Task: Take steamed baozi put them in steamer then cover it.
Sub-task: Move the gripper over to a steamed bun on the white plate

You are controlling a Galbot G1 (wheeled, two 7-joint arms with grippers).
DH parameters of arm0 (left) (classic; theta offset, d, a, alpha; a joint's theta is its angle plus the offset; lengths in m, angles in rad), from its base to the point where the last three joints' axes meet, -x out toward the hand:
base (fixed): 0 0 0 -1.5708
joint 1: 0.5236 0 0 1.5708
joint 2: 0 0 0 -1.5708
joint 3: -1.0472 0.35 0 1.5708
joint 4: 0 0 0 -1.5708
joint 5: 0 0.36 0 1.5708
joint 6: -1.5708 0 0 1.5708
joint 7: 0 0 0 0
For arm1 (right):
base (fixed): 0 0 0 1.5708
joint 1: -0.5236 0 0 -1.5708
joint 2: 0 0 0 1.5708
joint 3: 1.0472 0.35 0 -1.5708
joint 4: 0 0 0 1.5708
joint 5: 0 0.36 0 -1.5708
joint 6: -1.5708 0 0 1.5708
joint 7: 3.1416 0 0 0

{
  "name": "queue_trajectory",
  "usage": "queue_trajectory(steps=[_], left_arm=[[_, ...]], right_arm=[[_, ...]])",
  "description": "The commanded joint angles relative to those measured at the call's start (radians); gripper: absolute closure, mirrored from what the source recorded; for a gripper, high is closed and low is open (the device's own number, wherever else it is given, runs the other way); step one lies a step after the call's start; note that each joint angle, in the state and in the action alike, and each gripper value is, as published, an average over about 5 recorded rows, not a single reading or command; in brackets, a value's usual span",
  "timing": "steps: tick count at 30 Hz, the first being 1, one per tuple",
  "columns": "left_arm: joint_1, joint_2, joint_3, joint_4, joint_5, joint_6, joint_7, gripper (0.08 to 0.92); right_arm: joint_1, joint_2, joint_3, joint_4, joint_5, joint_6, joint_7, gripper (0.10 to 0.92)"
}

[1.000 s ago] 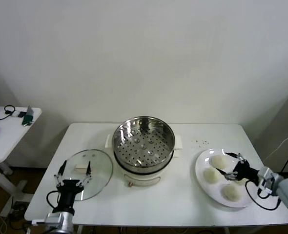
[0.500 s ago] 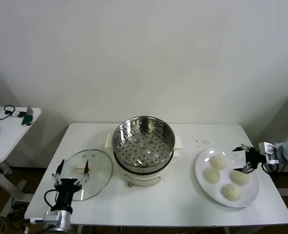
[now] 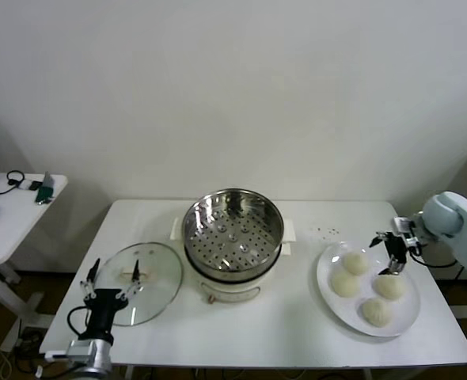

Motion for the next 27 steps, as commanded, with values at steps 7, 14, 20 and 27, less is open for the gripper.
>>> queue_trajectory(steps=[7, 14, 20, 27], left_arm=[[-0.001, 0.006, -0.009, 0.005, -0.002, 0.004, -0.002, 0.177], [-0.002, 0.006, -0.009, 0.006, -0.001, 0.004, -0.002, 0.177], [-0.002, 0.008, -0.009, 0.008, -0.001, 0.004, -0.002, 0.177], [0.0, 0.008, -0.008, 0.007, 0.0, 0.003, -0.002, 0.177]], right_arm=[[0.074, 0.19, -0.115, -0.177, -0.054, 0.015, 0.008, 0.203], [0.057, 0.217, -0.092, -0.206, -0.082, 0.031, 0.011, 0.203], [0.052, 0.216, -0.084, -0.208, -0.1, 0.047, 0.009, 0.203], [0.053, 0.21, -0.08, -0.208, -0.103, 0.056, 0.004, 0.27]])
